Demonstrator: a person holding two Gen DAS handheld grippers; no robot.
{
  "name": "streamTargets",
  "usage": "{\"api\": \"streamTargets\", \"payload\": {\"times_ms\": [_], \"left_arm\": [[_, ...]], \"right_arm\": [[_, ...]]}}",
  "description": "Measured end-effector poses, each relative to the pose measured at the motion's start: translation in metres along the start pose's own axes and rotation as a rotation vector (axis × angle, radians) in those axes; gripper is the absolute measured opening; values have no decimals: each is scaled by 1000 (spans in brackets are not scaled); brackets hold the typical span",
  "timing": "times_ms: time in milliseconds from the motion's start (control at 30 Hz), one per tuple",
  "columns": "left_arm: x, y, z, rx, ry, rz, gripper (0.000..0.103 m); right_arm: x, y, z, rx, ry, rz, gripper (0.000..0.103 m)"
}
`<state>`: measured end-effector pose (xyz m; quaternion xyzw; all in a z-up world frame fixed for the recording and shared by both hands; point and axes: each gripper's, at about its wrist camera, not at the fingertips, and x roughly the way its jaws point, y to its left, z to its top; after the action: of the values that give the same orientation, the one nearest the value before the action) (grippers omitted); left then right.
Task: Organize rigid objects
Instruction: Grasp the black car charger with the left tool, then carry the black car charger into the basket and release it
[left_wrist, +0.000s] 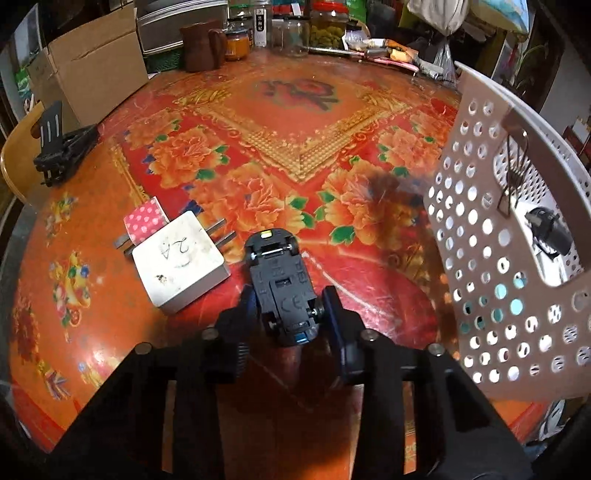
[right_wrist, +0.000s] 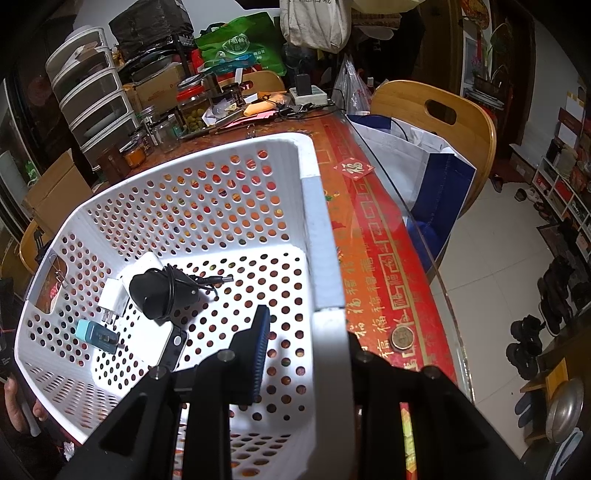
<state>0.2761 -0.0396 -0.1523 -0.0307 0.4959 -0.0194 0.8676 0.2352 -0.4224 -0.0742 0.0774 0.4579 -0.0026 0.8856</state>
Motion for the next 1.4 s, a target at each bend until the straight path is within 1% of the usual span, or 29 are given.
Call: {"api": "streamTargets", "payload": {"times_ms": [33, 67, 133, 200, 433, 567, 767, 900, 1033, 1133, 1267, 1400], "left_arm": [[-4, 3, -1, -14, -25, -25, 28], [-10, 5, -2, -15, -57, -28, 28], [-26, 6, -4, 6, -136, -14, 28], [-36, 4, -4, 32, -168, -7, 28], [-59, 8, -5, 36, -226, -23, 28], [-85, 12, -2, 46, -284, 2, 28], [-112, 13, 12, 66, -333, 35, 28], [-132, 2, 21, 103, -370, 37, 28], [-157, -22, 34, 167, -423, 36, 28], [-166, -40, 47, 206, -424, 17, 28], [-162, -72, 69, 270, -378, -30, 28], [-158, -109, 75, 353, -328, -80, 28]], "right_arm": [[0, 0, 0, -1, -1, 1, 27], [0, 0, 0, -1, -1, 1, 27], [0, 0, 0, -1, -1, 0, 27], [0, -1, -1, -1, -1, 0, 27], [-1, -2, -2, -1, -4, 3, 27], [-1, -1, -2, -2, -2, 1, 27], [-1, 0, -2, -7, 1, 0, 27], [-1, 1, -2, -16, 5, -2, 27], [-1, 2, -1, -16, 4, -1, 27], [-1, 2, -1, -16, 5, -2, 27], [-1, 2, -2, -16, 6, -2, 27], [-1, 2, -1, -16, 6, -2, 27]]}}
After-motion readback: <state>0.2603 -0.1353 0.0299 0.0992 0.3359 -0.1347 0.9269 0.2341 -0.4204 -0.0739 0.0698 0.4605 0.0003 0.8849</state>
